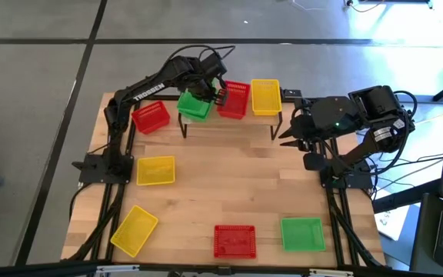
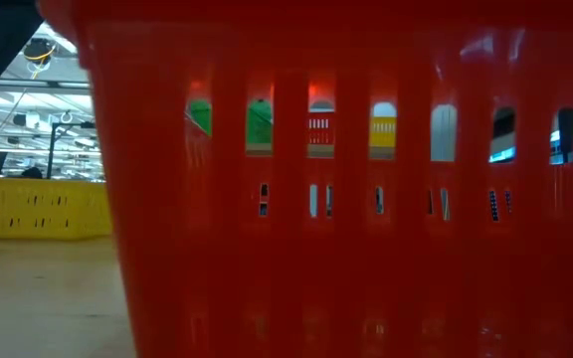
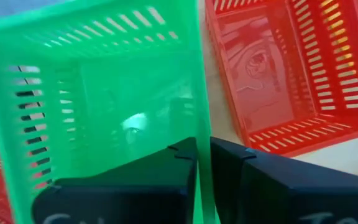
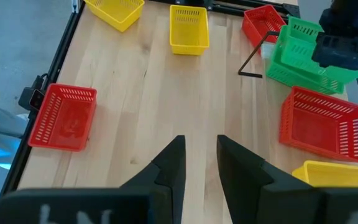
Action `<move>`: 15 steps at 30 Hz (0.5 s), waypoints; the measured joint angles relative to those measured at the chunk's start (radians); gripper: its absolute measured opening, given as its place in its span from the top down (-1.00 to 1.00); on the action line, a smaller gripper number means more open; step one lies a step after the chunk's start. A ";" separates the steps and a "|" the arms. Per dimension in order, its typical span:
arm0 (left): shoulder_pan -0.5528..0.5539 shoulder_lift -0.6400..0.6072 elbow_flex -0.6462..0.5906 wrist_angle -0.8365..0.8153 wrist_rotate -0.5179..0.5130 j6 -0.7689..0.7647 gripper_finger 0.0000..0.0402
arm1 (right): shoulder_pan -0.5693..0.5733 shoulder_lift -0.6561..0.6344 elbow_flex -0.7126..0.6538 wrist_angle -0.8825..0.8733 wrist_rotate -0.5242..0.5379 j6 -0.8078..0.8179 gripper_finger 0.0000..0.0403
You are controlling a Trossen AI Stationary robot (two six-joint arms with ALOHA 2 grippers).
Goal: Stack baskets on shelf by color
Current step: Stack the top green bin on top of the green bin on the shelf
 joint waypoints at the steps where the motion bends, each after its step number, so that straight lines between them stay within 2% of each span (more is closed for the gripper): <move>1: 0.000 0.000 0.000 0.001 -0.002 0.003 0.87 | 0.000 0.000 0.000 0.000 0.000 0.000 0.57; 8: -0.001 0.000 0.000 0.001 -0.055 0.004 0.69 | 0.000 0.000 0.000 0.000 0.000 -0.001 0.57; 15: 0.000 -0.012 0.000 0.013 -0.065 0.040 0.69 | 0.000 0.000 0.000 0.000 0.000 0.001 0.57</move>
